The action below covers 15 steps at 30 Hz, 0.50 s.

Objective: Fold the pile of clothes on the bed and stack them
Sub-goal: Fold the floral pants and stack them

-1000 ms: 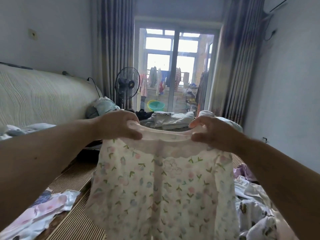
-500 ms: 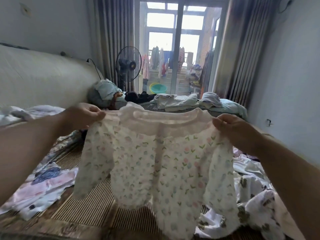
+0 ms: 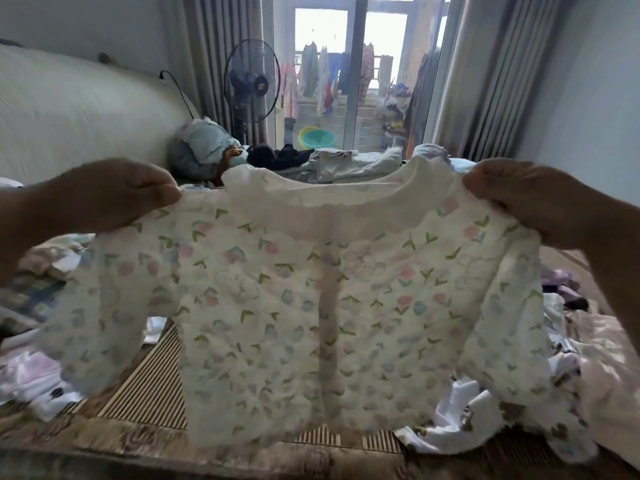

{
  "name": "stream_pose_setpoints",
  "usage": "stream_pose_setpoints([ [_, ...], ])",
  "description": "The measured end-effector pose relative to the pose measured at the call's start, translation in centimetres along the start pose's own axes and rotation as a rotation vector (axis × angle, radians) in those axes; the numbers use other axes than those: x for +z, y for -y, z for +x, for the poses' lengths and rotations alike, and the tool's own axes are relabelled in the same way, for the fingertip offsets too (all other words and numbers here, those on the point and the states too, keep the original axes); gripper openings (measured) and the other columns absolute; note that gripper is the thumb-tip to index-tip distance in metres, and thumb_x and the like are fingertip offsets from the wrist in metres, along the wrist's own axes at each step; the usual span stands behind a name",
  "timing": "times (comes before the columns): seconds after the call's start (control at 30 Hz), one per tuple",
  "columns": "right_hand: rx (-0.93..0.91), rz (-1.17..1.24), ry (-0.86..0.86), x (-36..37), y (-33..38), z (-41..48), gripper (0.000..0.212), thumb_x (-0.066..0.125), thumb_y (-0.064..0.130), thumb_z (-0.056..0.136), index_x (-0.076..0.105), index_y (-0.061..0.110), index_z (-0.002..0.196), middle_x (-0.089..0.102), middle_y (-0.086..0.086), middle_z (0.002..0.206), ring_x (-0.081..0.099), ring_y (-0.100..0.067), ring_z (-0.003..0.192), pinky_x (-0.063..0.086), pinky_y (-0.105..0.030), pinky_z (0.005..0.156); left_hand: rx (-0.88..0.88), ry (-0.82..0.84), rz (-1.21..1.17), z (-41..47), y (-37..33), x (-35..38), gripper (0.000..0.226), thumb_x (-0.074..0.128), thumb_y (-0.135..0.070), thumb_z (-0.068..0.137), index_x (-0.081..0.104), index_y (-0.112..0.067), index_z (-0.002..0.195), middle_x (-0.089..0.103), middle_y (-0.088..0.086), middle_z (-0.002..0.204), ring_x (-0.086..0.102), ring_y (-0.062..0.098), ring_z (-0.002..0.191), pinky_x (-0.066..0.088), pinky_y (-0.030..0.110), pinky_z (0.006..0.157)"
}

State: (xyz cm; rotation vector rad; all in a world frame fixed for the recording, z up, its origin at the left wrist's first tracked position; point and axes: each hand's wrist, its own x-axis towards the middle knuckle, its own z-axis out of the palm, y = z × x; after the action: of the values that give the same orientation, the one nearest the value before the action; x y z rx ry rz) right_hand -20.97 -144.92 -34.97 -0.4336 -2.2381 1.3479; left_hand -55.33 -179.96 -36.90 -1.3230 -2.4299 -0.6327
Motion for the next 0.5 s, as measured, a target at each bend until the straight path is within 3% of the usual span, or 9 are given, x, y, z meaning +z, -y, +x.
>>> stream_pose_setpoints([
  [0.07,0.016,-0.059,-0.015,0.3,-0.6,1.4,0.021,0.062,0.025,0.089,0.069,0.023,0.070,0.062,0.004,0.065,0.056,-0.007,0.053,0.049,-0.017,0.048,0.035,0.024,-0.052,0.2,0.2,0.6,0.029,0.039,-0.074,0.073,0.061,-0.056,0.080,0.066,-0.025,0.075,0.061,-0.003,0.066,0.045,0.024,0.062],
  [0.1,0.019,-0.102,-0.027,0.7,-1.1,2.3,0.021,0.063,0.025,0.088,0.069,0.022,0.069,0.061,0.006,0.060,0.053,-0.005,0.049,0.046,-0.014,0.045,0.025,0.039,-0.055,0.1,0.0,1.1,0.031,0.038,-0.075,0.072,0.062,-0.056,0.080,0.068,-0.021,0.076,0.062,-0.002,0.071,0.047,0.026,0.065],
  [0.2,0.056,-0.310,-0.029,2.7,-4.0,5.3,0.019,0.065,0.030,0.088,0.069,0.021,0.071,0.058,0.011,0.052,0.049,-0.001,0.044,0.042,-0.012,0.044,0.018,0.075,-0.068,0.7,2.2,4.5,0.036,0.040,-0.073,0.072,0.064,-0.047,0.079,0.069,-0.010,0.079,0.064,0.012,0.076,0.051,0.034,0.070],
  [0.33,0.157,-0.560,0.014,6.9,-10.8,9.8,0.021,0.066,0.032,0.088,0.066,0.023,0.069,0.061,0.008,0.058,0.051,0.000,0.040,0.040,-0.011,0.042,-0.083,0.232,-0.033,1.2,4.9,11.8,0.019,0.054,-0.054,0.086,0.064,-0.042,0.076,0.063,-0.016,0.061,0.056,-0.002,0.056,0.044,0.017,0.057],
  [0.4,0.246,-0.613,0.049,9.1,-15.0,11.5,0.021,0.063,0.034,0.090,0.066,0.023,0.073,0.062,0.008,0.063,0.055,-0.001,0.047,0.042,-0.018,0.047,-0.149,0.280,-0.040,1.5,6.6,16.4,0.021,0.057,-0.043,0.089,0.064,-0.032,0.072,0.060,-0.013,0.055,0.053,-0.001,0.053,0.040,0.015,0.052],
  [0.5,0.309,-0.795,0.157,12.5,-21.3,13.8,0.023,0.053,0.039,0.094,0.067,0.021,0.091,0.067,0.000,0.083,0.061,-0.018,0.075,0.046,-0.027,0.068,-0.262,0.366,-0.020,2.4,8.8,23.2,0.021,0.055,-0.041,0.092,0.067,-0.029,0.079,0.062,-0.013,0.072,0.060,0.014,0.078,0.041,0.027,0.063],
])
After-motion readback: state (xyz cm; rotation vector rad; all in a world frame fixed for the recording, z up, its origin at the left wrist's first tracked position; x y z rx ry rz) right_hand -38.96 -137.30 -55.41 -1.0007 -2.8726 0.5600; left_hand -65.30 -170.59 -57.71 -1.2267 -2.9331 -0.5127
